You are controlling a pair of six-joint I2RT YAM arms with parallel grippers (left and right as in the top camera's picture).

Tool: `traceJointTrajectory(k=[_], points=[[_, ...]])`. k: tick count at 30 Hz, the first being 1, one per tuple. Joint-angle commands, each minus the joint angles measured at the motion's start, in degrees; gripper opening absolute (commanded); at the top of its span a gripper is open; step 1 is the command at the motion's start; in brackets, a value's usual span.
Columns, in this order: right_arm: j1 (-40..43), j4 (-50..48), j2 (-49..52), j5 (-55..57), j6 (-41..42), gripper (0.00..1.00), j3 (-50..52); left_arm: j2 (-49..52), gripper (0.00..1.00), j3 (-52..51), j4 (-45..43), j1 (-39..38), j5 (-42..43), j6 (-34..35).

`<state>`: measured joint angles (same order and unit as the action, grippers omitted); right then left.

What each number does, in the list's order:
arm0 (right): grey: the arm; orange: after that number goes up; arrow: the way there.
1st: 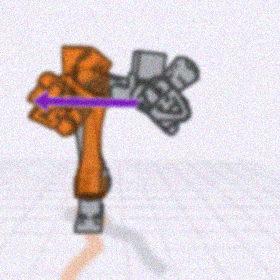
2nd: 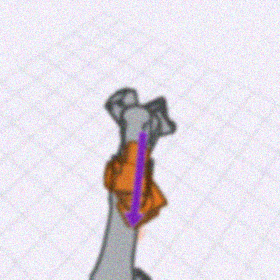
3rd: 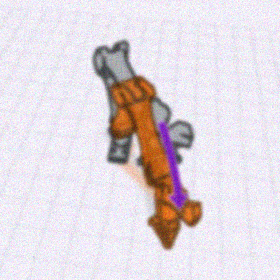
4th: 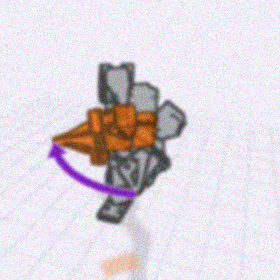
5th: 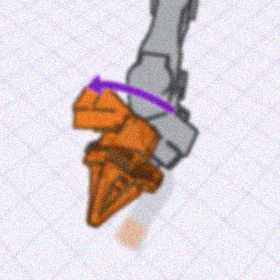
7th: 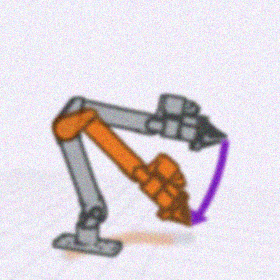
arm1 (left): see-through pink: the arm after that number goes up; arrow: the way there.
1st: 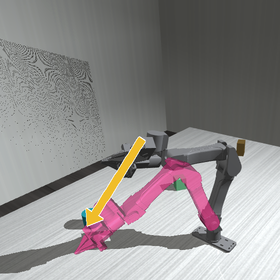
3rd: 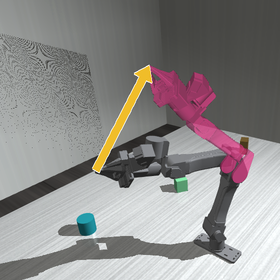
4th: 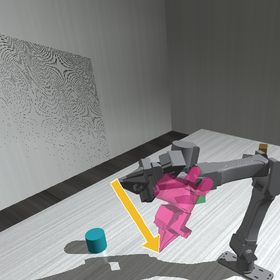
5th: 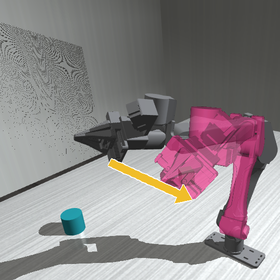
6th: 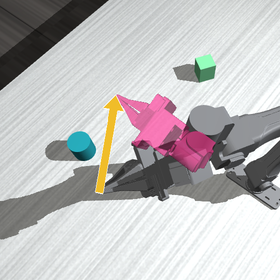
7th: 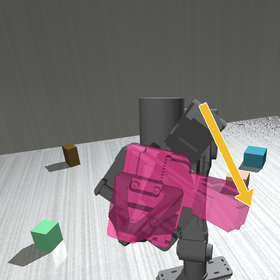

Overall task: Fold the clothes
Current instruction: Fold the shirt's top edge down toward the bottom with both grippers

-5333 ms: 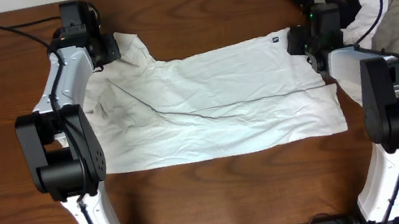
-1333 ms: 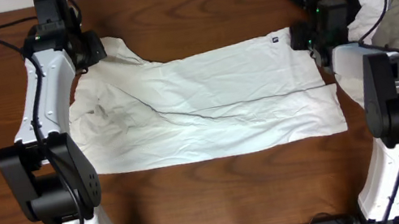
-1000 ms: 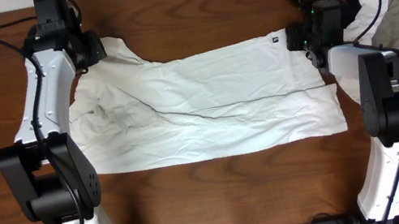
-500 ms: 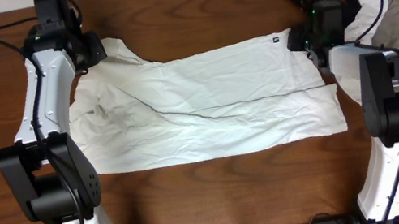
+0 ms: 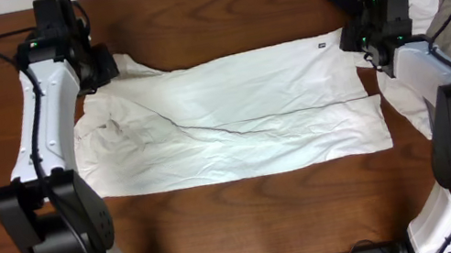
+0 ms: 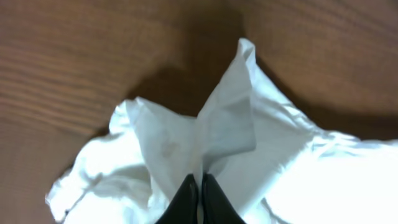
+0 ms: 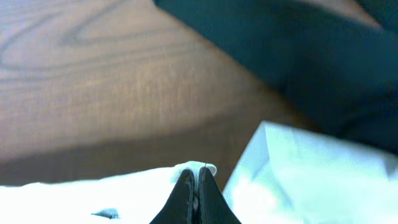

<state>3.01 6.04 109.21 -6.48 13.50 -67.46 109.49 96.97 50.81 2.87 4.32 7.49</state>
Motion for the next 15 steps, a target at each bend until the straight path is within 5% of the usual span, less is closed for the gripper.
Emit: traceJointTrajectory(k=[1,15], points=[[0.6,3.8,-3.5,0.2,0.6,0.01,-0.3,-0.7,0.06,-0.1,2.4,0.6,-0.5,0.3],[0.6,23.4,-8.8,1.0,0.6,0.01,-0.3,-0.7,0.06,-0.1,13.6,5.4,4.8,3.1]])
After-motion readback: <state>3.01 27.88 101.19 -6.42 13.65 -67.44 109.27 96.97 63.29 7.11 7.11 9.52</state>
